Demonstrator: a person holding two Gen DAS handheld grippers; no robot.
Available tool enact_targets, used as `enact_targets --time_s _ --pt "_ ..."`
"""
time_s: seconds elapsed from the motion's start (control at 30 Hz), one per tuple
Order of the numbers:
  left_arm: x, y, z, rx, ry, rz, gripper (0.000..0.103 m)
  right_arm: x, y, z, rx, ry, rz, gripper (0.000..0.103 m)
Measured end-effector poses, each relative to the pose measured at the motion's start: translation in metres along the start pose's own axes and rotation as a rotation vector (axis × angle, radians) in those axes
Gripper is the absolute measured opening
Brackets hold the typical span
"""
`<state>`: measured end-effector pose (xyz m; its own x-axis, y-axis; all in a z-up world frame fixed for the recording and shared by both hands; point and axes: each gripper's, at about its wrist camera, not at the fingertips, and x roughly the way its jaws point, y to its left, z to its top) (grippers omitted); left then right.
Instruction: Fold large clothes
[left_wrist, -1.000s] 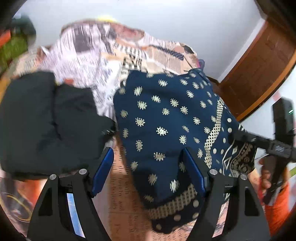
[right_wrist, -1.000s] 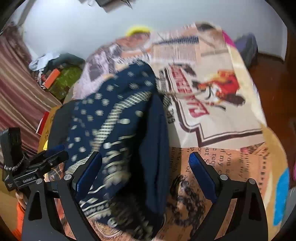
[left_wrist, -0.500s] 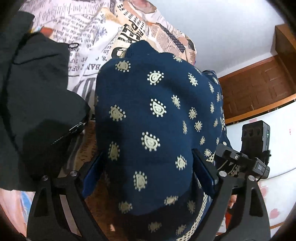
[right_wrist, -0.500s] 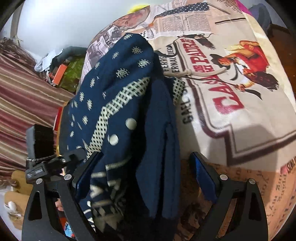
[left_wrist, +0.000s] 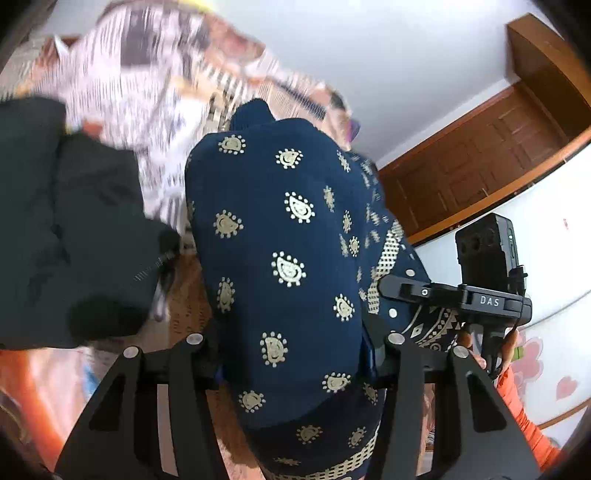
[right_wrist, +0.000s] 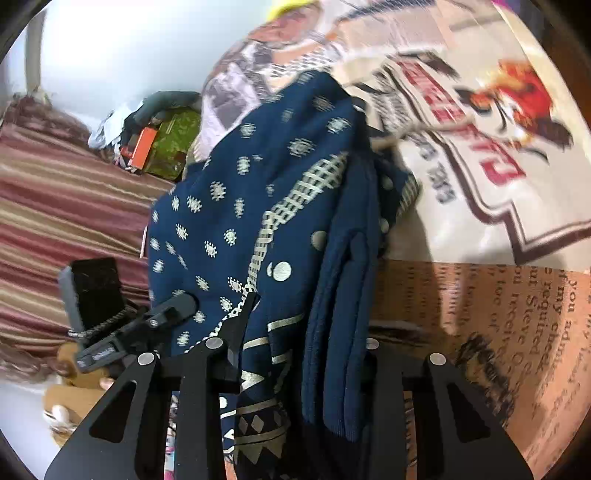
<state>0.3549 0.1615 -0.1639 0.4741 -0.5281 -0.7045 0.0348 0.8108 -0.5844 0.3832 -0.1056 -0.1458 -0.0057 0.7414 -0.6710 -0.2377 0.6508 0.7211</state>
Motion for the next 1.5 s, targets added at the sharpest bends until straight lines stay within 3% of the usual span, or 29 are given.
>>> enact_targets --time_s 0.3,0.6,0.8,0.9,1.07,1.13,1.27,1.5 --pt "-0.114 0.0 0.028 0.073 -0.173 0.022 0.052 -0.01 0.107 0.017 -0.197 -0.124 0.045 0.031" --pt "-0.196 0.048 0.051 0.067 -0.307 0.116 0.052 0.038 0.184 0.049 -0.334 -0.138 0.101 0.031" --pt "-0.201 0.111 0.062 -0.016 -0.312 0.155 0.052 0.099 0.203 0.063 -0.345 -0.103 0.092 0.031" --pt "-0.187 0.154 0.063 -0.083 -0.269 0.193 0.052 0.138 0.202 0.068 -0.321 -0.073 0.063 0.031" --pt "-0.144 0.223 0.054 -0.171 -0.159 0.287 0.053 0.214 0.185 0.073 -0.263 0.008 -0.037 0.031" --pt "-0.135 0.242 0.046 -0.206 -0.161 0.289 0.057 0.241 0.172 0.071 -0.25 0.039 -0.102 0.034" --pt "-0.134 0.244 0.039 -0.237 -0.201 0.267 0.064 0.241 0.164 0.064 -0.296 0.011 -0.163 0.047" --pt "-0.149 0.201 0.017 -0.167 -0.23 0.433 0.068 0.194 0.161 0.029 -0.478 -0.026 -0.288 0.05"
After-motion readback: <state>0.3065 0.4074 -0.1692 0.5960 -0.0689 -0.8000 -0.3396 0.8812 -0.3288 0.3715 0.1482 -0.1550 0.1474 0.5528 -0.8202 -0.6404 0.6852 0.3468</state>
